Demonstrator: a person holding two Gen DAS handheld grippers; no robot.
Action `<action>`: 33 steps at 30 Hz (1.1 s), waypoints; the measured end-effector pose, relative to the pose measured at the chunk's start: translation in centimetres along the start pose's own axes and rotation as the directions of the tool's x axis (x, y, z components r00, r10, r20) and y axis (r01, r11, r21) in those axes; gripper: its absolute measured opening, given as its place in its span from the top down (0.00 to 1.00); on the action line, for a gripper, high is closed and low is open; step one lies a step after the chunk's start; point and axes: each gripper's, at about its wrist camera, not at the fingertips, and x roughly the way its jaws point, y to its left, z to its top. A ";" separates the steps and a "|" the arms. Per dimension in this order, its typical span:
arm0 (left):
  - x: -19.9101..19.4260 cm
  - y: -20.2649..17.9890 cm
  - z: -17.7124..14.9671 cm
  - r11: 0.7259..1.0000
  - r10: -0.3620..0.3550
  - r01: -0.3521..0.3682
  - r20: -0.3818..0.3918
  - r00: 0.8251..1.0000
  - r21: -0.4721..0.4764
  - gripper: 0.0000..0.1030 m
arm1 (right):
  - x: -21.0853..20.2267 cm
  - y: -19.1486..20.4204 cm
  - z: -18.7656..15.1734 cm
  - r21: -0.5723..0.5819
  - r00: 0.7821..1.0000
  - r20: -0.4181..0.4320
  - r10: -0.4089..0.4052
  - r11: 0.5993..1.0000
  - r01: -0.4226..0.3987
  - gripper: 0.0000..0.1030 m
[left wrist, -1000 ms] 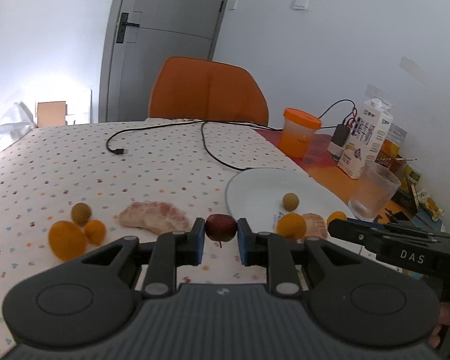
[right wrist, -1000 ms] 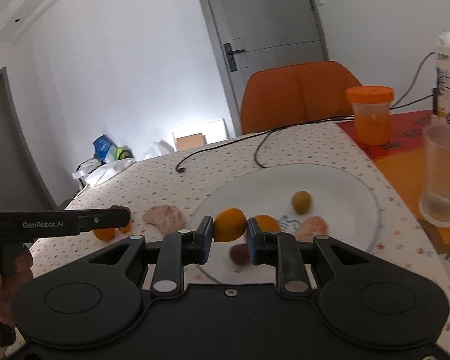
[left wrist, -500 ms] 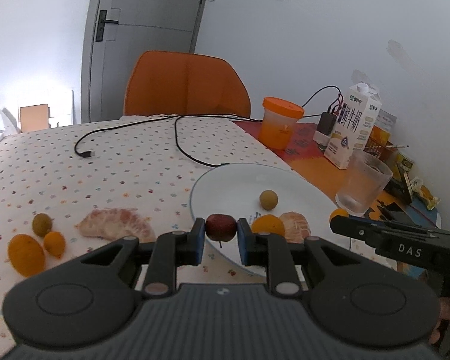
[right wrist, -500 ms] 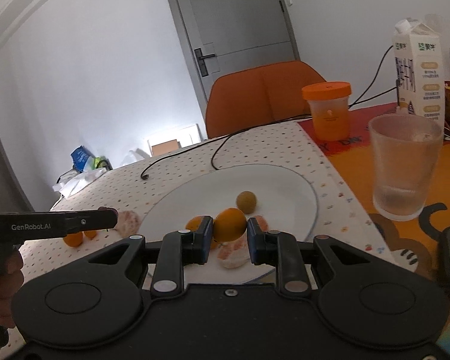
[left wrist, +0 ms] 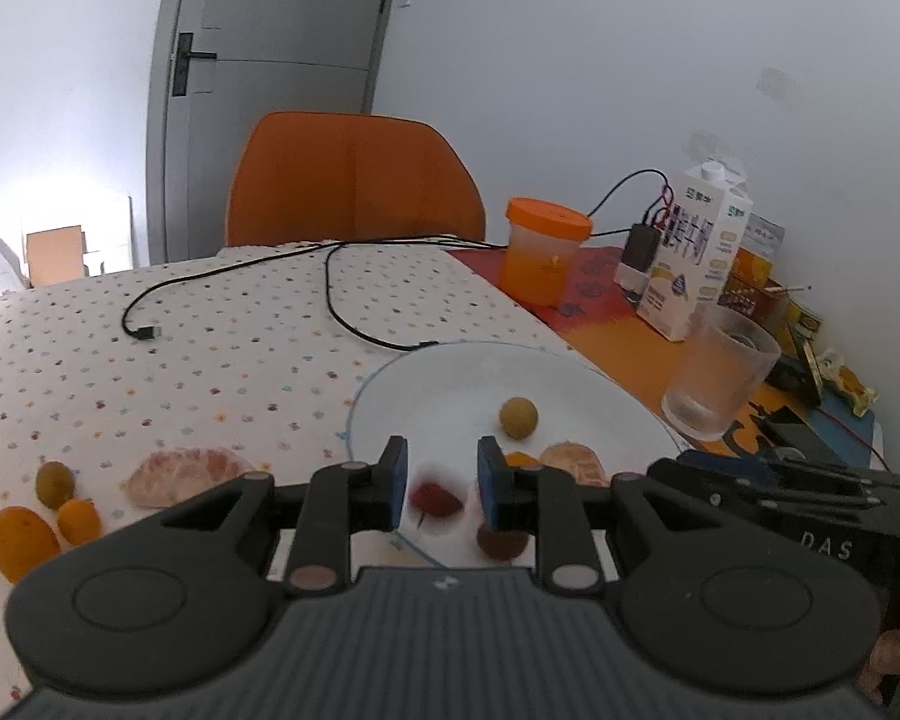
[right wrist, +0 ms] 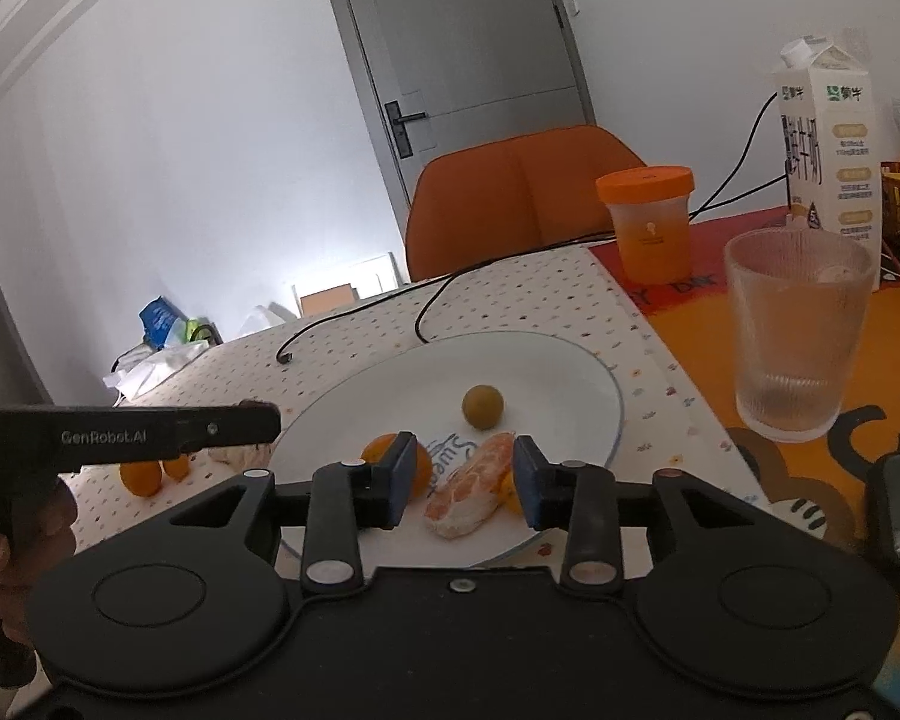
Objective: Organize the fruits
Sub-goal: 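Open both tools to drop the dark red fruit and kumquat onto the plate, then move both open tools back to the remaining fruit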
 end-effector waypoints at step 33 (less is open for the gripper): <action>-4.9 7.2 -2.2 0.980 0.155 -0.154 -0.005 0.988 -0.124 0.37 | 1.2 4.9 0.3 -0.066 0.997 -0.022 0.070 0.995 -0.071 0.41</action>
